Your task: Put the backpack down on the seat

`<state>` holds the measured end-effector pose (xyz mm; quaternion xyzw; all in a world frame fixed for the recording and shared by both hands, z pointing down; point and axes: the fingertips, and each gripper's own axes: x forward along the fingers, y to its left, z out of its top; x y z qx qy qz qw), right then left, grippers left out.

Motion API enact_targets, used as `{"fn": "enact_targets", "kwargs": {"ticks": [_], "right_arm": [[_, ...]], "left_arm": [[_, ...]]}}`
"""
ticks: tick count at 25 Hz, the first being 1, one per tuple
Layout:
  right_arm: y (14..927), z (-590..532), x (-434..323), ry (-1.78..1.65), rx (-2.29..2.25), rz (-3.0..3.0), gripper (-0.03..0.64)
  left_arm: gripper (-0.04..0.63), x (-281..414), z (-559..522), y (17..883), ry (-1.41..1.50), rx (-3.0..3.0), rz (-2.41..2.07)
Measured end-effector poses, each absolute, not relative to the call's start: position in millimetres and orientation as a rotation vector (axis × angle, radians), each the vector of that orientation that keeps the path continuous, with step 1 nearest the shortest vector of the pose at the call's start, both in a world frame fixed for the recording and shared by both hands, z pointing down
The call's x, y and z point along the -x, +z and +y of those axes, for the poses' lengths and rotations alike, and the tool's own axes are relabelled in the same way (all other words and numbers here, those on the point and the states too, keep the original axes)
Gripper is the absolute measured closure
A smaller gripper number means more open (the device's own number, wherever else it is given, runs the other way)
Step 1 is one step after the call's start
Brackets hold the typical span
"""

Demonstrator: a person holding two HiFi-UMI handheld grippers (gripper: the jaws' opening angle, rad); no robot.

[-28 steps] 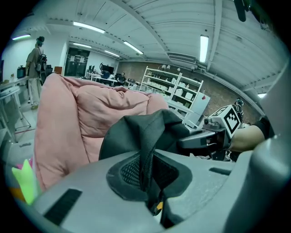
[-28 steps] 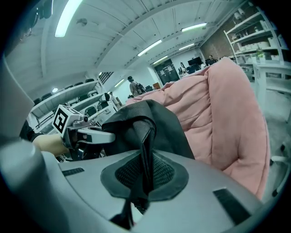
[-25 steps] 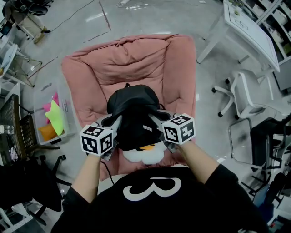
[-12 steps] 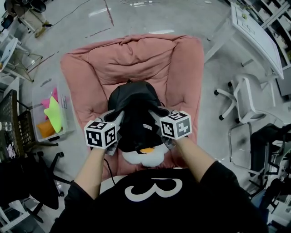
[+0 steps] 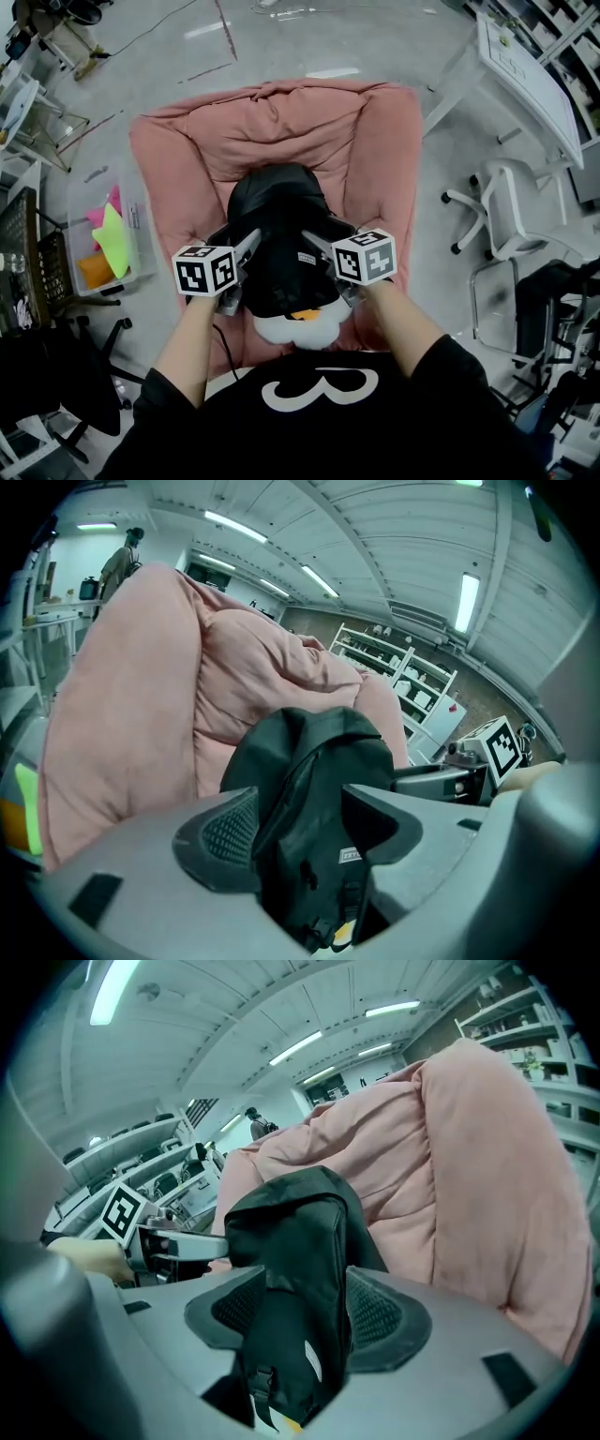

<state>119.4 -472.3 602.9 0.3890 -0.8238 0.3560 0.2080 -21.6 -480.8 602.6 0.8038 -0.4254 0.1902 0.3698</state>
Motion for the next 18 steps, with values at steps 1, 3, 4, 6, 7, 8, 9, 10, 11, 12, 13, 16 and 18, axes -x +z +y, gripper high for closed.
{"fn": "enact_targets", "kwargs": {"ticks": [1,3,4,6,7,8,9,10,11,12,13,16,18], "right_arm": [[603,-471,-122,0.976,-1.078,-2.281,0.366],[603,-467,-127,0.949,-1.080,-2.258,0.358],[602,-466,-129,0.942,-1.085,-2.249,0.356],[597,-462,-132,0.938,-1.088,-2.246,0.354],[594,-459,-131,0.939,-1.080,-2.252,0.354],[590,-455,-129,0.940,-1.064,-2.262,0.356],[584,-450,-126,0.944,-1.046,-2.277,0.356],[577,-444,-124,0.950,-1.031,-2.293,0.356],[570,-438,-122,0.956,-1.022,-2.310,0.356],[562,-432,-120,0.958,-1.019,-2.325,0.356],[553,-427,-118,0.955,-1.017,-2.340,0.357],[523,-409,-109,0.956,-1.011,-2.403,0.357],[499,-394,-98,0.969,-0.990,-2.469,0.359]], "left_arm": [[0.330,27,-480,603,0.478,-2.048,-1.107],[0.319,38,-475,605,0.452,-2.017,-1.119],[0.314,42,-472,605,0.441,-2.006,-1.115],[0.311,45,-466,605,0.436,-2.002,-1.098],[0.308,45,-462,603,0.438,-2.010,-1.083],[0.307,43,-456,601,0.440,-2.021,-1.061],[0.307,40,-450,597,0.443,-2.034,-1.034],[0.307,36,-443,592,0.448,-2.047,-1.003],[0.307,33,-436,586,0.457,-2.062,-0.973],[0.308,30,-429,580,0.466,-2.077,-0.948],[0.307,29,-422,572,0.471,-2.091,-0.930],[0.308,26,-403,544,0.445,-2.133,-0.896],[0.310,23,-387,519,0.401,-2.172,-0.857]]}}
